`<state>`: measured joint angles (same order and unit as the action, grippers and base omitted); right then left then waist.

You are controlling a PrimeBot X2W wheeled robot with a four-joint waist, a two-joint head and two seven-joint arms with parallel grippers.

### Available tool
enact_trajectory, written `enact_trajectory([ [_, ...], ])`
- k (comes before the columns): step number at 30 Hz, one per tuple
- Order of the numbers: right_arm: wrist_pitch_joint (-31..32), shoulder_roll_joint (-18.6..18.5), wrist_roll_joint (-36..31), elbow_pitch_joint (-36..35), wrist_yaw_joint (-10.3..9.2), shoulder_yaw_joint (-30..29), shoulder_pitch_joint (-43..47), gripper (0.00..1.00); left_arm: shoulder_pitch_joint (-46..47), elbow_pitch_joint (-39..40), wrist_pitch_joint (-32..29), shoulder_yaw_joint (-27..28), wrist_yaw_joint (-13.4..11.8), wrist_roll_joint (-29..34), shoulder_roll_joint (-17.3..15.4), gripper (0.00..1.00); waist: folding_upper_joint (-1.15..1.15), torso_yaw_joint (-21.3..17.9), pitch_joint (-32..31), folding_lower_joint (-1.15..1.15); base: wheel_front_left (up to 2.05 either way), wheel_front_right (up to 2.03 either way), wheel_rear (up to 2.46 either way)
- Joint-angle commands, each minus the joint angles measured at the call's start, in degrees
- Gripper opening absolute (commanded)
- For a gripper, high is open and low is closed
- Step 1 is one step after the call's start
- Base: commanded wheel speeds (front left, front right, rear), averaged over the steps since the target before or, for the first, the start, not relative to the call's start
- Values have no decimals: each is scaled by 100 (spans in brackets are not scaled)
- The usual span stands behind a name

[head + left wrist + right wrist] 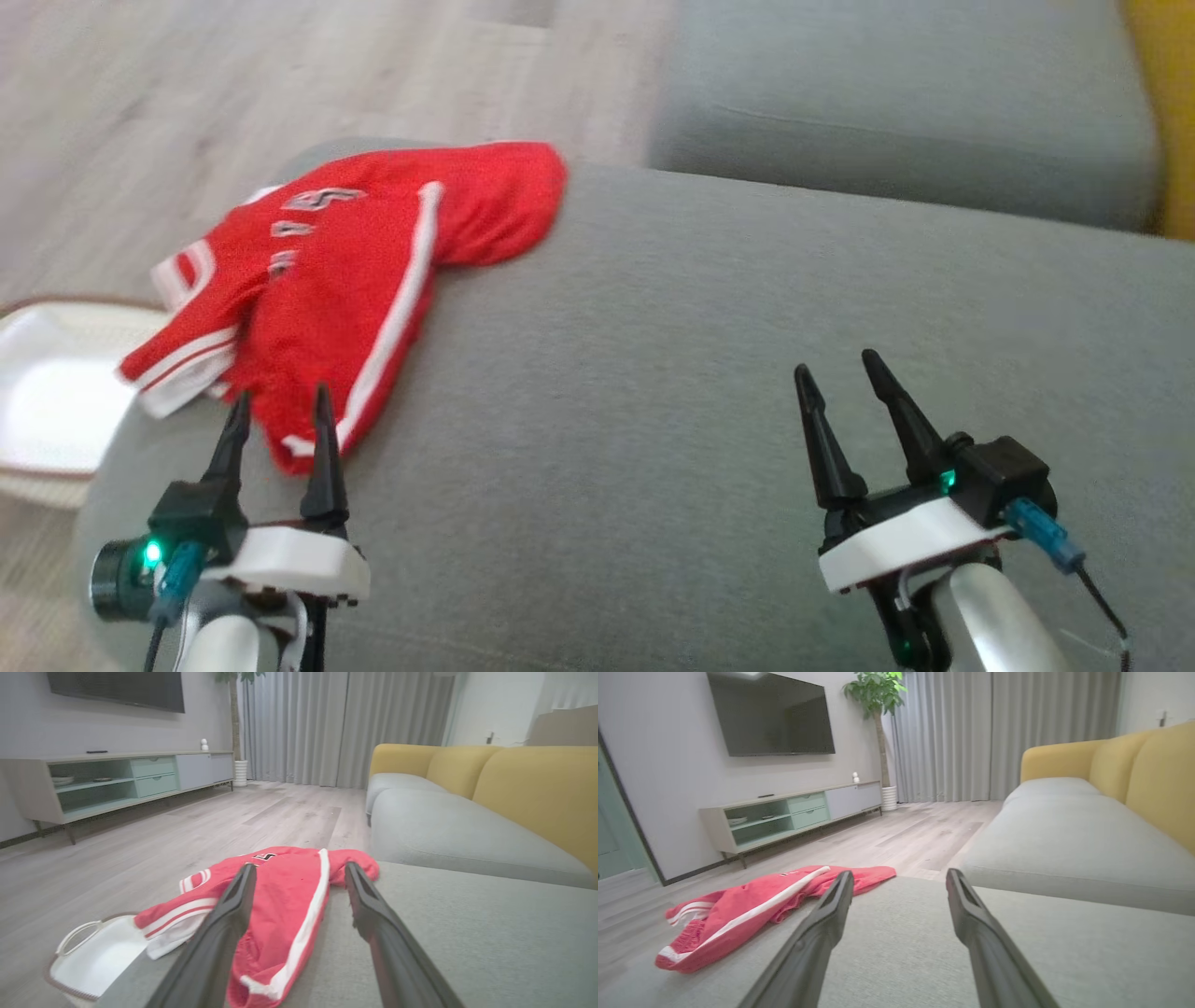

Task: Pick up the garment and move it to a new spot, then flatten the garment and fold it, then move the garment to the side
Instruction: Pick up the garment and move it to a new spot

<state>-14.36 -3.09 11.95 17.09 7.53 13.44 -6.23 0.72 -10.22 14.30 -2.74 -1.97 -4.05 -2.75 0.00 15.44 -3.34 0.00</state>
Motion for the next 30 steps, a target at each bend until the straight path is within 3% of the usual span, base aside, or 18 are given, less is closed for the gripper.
enact_trajectory([
  [1,-63,21,35,-215,-4,158,-148,100,291,146,70,235,17,57,-81,100,0,489,-59,0,0,0,0],
  [8,-63,21,105,-216,-4,251,-168,100,251,58,70,388,74,26,-123,100,0,855,-65,0,0,0,0],
  [15,-63,21,131,-226,-4,337,-202,100,487,-509,-95,540,235,-528,-79,100,0,788,-36,0,0,0,0],
  [18,-63,21,101,-245,-4,324,-209,100,986,-569,-767,474,427,-653,-229,100,0,708,29,0,0,0,0],
  [25,-63,21,75,-268,-4,317,-318,100,2520,-1235,-3173,377,749,-1113,-765,100,0,293,378,0,0,0,0],
  [30,-63,-10,83,-274,-4,355,-549,100,3444,-2224,-4029,274,831,-1220,-1097,100,0,-129,774,0,0,0,0],
])
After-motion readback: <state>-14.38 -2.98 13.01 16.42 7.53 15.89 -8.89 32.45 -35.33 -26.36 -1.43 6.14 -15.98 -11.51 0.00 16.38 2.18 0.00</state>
